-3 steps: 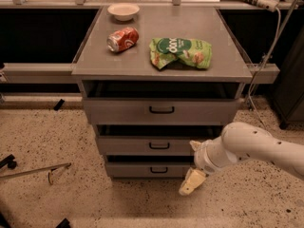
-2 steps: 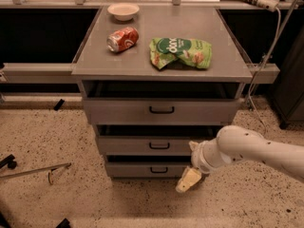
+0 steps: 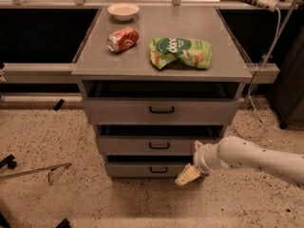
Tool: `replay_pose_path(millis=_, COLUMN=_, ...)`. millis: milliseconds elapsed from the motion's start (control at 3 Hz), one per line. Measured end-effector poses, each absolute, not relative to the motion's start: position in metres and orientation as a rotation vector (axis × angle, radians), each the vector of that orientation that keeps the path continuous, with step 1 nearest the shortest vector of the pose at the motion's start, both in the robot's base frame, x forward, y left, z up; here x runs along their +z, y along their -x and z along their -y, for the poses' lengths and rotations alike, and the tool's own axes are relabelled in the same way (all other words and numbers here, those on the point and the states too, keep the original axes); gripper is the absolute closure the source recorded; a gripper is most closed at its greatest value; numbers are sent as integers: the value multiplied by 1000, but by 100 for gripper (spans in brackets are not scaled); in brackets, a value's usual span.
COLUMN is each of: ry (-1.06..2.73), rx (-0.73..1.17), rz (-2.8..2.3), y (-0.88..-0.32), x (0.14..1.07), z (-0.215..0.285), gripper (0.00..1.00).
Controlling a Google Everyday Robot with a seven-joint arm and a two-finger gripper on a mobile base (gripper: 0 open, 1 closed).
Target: Open middle drawer
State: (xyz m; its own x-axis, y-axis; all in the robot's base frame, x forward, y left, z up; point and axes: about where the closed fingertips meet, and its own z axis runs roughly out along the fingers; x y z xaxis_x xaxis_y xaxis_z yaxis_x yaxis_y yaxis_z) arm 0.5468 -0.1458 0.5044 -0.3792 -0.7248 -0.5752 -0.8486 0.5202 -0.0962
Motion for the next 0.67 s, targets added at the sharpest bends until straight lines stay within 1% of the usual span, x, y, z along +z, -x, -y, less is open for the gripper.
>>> replay_pose_path(millis=667, ry=1272, rx=274, rz=-2117, y=-587, x=479, z=136, gripper=0)
